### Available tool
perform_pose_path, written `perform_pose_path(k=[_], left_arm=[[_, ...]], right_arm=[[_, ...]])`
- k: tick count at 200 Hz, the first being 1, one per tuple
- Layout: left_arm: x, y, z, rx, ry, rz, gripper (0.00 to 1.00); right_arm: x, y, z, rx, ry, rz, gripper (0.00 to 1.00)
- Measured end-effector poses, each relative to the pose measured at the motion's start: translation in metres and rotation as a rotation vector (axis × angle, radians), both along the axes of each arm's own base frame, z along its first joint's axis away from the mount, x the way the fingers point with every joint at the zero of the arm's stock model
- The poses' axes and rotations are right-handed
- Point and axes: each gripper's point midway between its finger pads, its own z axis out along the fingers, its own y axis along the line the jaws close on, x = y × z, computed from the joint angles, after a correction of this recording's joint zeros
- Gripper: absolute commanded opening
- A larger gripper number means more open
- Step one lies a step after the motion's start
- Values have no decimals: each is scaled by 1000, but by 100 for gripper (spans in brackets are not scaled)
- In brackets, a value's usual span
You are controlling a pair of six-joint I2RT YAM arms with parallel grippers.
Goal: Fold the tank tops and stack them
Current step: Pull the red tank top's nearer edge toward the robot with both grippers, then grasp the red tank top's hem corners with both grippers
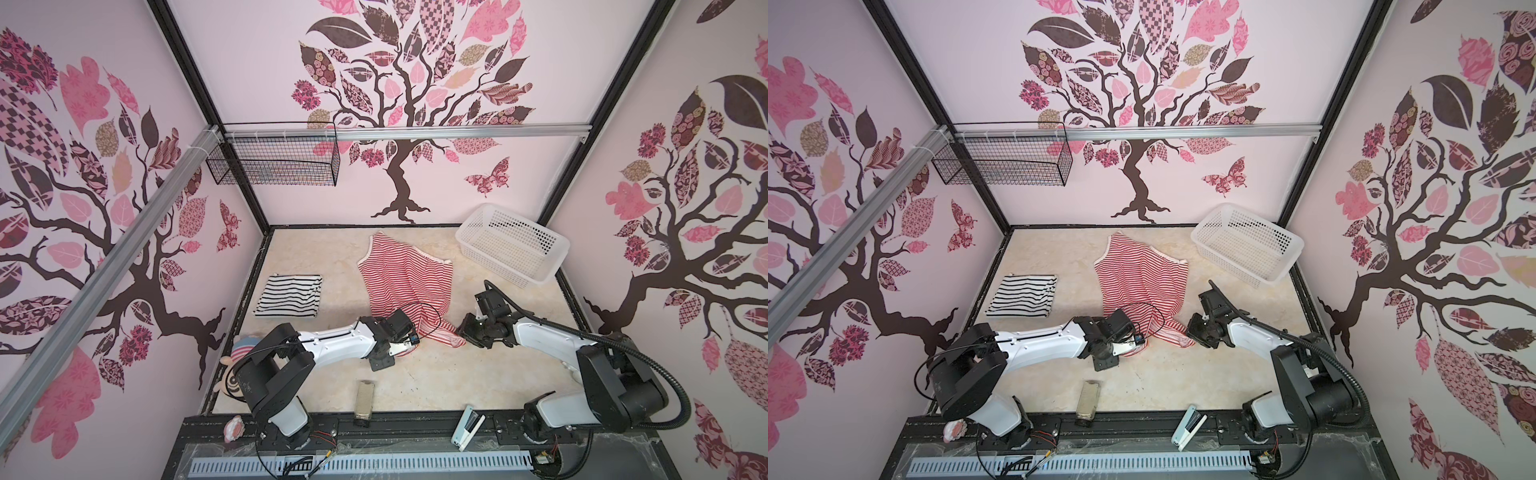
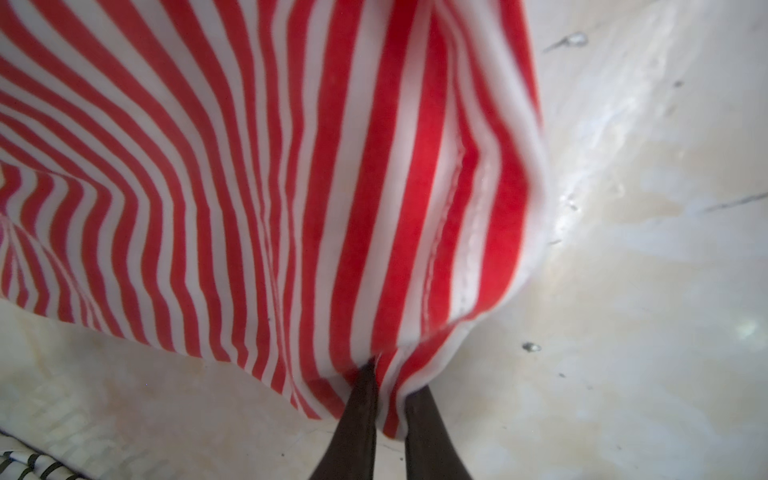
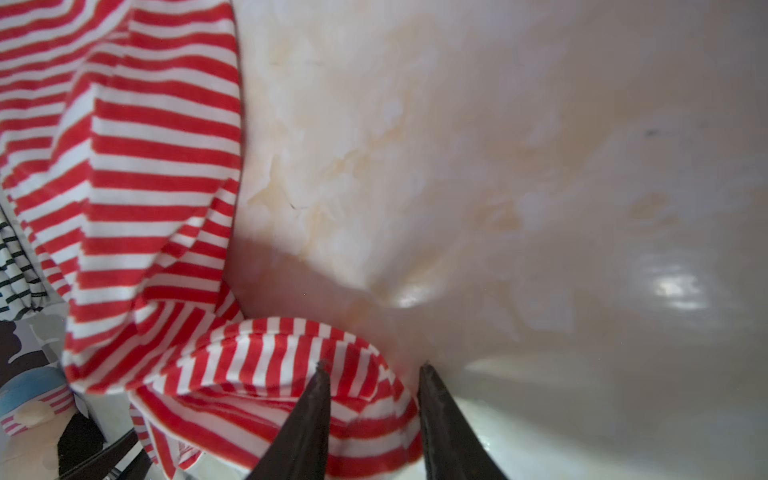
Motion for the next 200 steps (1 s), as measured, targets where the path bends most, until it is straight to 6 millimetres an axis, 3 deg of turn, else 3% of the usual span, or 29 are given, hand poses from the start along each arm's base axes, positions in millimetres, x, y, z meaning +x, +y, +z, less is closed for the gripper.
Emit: perform_pose_path(k=[43, 78, 103, 124, 166, 181, 200], left_arm=[[6, 4, 0, -7, -2, 31, 17], [7, 5, 0, -10, 1, 40, 16], [13, 11, 0, -11, 2, 66, 13], [25, 24, 5, -16, -12, 117, 11], [53, 60, 32, -39, -100, 208, 11], [55, 74, 37, -38, -114, 226, 12], [52, 86, 40, -36, -113, 227, 13]], right_arm=[[-9, -1, -3, 13, 4, 1, 32], [-11, -2, -5, 13, 9, 1, 10], [-12, -3, -4, 5, 14, -2, 2], [-7, -4, 13, -10, -12, 2, 2], [17, -12, 80, -64, -188, 8, 0], [13, -18, 86, -89, -204, 13, 1], [3, -26, 78, -130, -179, 16, 1]])
